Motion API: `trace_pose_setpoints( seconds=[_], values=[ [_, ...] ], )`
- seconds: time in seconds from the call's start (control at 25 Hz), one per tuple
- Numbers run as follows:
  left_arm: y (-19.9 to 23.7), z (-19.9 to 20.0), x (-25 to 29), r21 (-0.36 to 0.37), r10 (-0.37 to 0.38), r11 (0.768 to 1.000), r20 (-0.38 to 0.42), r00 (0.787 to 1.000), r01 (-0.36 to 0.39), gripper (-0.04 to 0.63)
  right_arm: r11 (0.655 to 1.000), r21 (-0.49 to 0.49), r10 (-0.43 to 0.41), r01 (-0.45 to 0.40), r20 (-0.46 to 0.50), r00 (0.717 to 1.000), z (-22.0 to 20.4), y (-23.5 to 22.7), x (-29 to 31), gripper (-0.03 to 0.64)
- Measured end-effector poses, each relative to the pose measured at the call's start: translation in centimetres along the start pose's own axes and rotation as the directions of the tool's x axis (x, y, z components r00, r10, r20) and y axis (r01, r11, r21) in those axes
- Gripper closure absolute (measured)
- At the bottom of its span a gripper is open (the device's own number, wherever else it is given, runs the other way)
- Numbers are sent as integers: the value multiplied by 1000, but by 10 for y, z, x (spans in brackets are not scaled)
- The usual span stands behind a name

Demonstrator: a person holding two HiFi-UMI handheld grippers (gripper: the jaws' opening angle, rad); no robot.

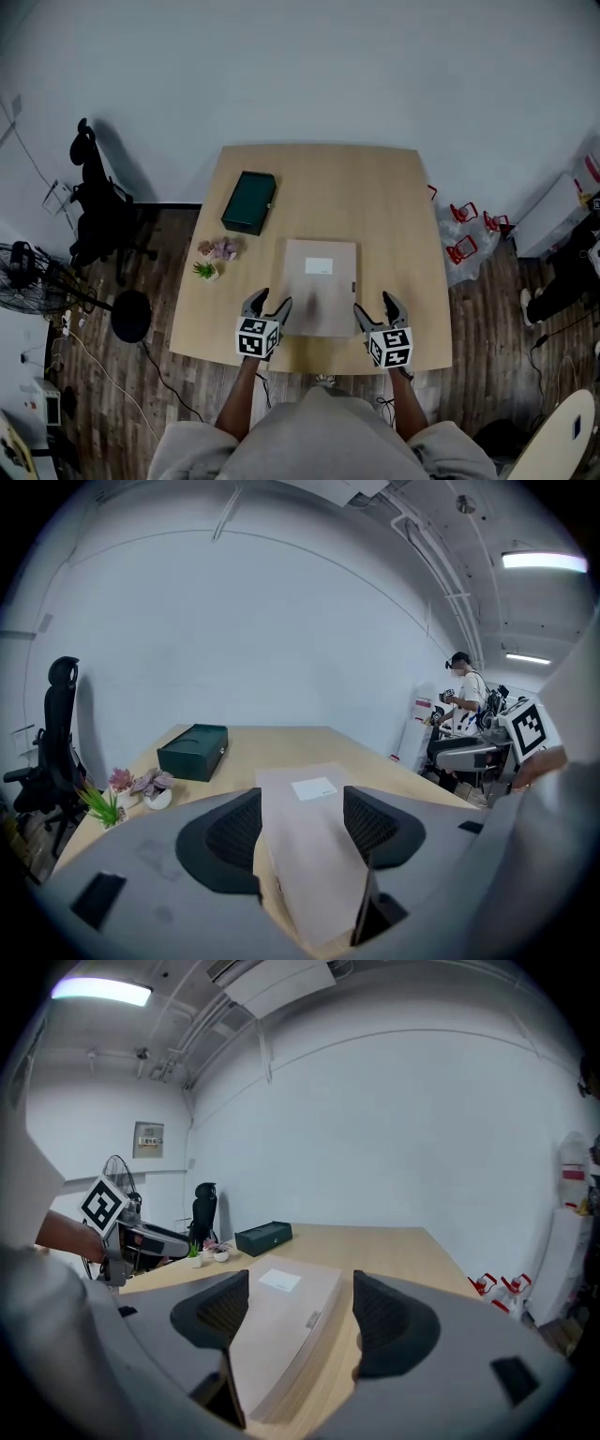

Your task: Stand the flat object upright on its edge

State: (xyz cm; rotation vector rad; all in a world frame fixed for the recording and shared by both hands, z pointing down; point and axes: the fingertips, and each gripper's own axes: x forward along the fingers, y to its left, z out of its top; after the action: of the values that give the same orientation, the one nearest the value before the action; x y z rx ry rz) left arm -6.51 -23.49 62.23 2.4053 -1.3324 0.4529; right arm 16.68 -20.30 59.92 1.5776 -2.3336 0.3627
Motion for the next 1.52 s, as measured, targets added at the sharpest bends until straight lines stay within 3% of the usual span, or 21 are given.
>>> trace_pose_setpoints(
  seconds=[0.6,1.04,1.52],
  values=[
    [30,13,42,-37,38,998,-65,997,-41,337,996,52,68,-66,-35,997,2,-25,53,275],
    [35,1,61,-78,-54,996,-120,991,45,321,992,110,79,-68,-100,992,-14,-11,70,236],
    [46,-16,87,-142,-115,986,-174,978,91,318,983,180,70,-38,-173,982,-32,-14,94,239]
  ],
)
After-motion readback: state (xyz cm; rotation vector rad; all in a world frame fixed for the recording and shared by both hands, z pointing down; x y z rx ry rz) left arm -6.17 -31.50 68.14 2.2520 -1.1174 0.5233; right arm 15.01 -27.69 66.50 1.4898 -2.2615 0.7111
